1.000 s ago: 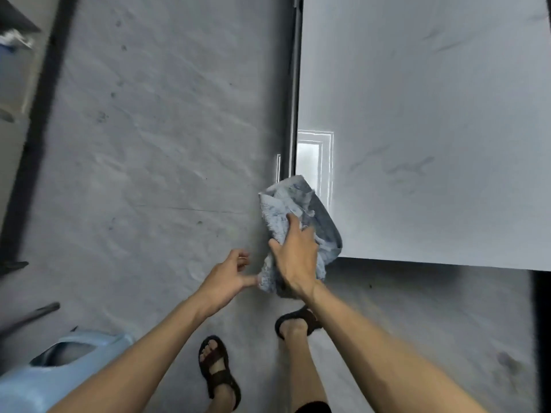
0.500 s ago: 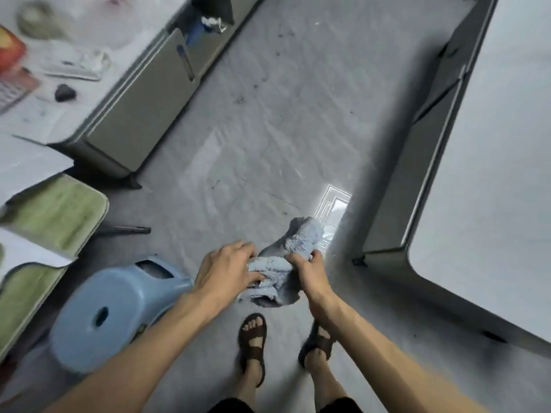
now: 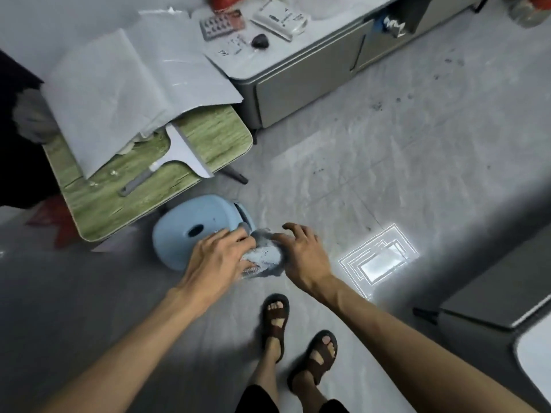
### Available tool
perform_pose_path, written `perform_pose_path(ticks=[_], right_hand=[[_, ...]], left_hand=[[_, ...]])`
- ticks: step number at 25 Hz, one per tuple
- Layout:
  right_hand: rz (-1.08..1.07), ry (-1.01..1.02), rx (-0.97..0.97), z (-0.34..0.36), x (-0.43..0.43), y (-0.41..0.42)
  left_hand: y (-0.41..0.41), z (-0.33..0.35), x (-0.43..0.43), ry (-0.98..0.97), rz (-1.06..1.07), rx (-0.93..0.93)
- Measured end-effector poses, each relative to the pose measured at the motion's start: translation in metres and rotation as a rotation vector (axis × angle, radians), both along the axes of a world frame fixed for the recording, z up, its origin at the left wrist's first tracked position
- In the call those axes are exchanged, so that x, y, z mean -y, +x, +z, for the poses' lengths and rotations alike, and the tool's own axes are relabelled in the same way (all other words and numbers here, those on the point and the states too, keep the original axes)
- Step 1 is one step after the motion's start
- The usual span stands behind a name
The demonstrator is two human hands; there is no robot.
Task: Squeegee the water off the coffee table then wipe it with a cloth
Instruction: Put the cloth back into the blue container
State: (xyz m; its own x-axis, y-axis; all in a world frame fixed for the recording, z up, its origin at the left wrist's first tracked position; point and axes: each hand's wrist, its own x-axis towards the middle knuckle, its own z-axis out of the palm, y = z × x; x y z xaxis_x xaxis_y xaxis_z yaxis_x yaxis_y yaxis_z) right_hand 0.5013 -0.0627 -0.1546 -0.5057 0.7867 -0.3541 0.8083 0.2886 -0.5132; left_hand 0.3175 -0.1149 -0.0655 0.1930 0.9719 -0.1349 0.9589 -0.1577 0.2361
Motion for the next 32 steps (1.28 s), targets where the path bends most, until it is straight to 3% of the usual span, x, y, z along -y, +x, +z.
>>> perform_pose_path(ticks=[4, 9, 13, 18, 22, 27, 32], right_hand=[[0.183, -0.088, -0.026, -0.003, 0.025, -0.08], [0.272, 0.099, 0.119, -0.014, 0.013, -0.141], [0.37, 0.267, 0.123, -0.035, -0.012, -0.206], [0.43, 0.217, 0.236, -0.078, -0.011, -0.241], [0.334, 0.14, 0.153, -0.089, -0.012, -0.25], [0.276, 0.162, 0.082, -0.13, -0.06, -0.297], [0.081, -0.028, 0.156, -0.2, -0.078, -0.331]], left_hand=[[-0.068, -0.013, 0.04, 0.033, 0.217, 0.007], [-0.149, -0.056, 0.068, -0.012, 0.463, 0.171], [-0.222, -0.102, 0.063, -0.026, 0.673, 0.341], [-0.263, -0.153, 0.063, -0.165, 0.678, 0.44], [-0.287, -0.181, 0.069, -0.242, 0.631, 0.488], [-0.319, -0.22, 0.043, -0.169, 0.643, 0.454], [-0.336, -0.259, 0.003, -0.402, 0.495, 0.061]])
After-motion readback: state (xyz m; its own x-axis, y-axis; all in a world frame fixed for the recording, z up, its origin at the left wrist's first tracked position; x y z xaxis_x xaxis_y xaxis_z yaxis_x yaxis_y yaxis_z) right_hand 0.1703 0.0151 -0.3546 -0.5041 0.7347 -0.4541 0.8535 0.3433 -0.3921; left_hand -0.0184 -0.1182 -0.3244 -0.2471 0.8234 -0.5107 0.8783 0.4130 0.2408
